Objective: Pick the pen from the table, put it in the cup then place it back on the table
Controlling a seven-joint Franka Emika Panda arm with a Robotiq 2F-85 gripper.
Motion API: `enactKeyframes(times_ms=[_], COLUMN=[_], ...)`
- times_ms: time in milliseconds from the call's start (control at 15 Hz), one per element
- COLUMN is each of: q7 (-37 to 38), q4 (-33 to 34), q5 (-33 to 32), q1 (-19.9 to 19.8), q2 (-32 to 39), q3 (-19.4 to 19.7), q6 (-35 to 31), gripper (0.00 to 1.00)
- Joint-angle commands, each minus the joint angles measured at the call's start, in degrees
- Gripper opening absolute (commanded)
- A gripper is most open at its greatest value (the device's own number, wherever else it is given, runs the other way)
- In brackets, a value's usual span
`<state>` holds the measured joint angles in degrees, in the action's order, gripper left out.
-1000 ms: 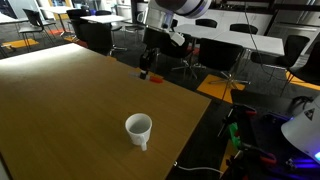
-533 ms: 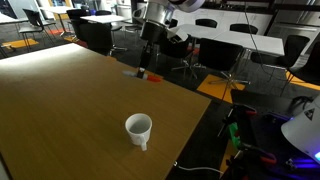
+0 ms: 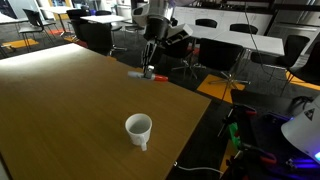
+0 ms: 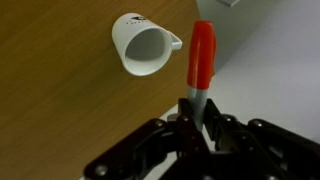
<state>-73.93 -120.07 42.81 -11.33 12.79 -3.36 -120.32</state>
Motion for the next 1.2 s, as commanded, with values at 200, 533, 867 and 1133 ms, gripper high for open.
enactKeyframes(times_ms=[200, 533, 867, 1133], q7=[-0.1, -17.0, -31.0, -38.5], q4=[0.2, 3.7, 5.8, 6.3], q5=[0.2, 14.3, 25.1, 24.4], q1=[1.6, 1.6, 2.5, 3.5], q2=[0.0, 3.3, 5.5, 6.7], q3=[1.7, -0.2, 0.2, 1.2], q6=[0.6, 2.9, 7.9, 10.2], gripper=[0.05, 0.05, 0.05, 0.05])
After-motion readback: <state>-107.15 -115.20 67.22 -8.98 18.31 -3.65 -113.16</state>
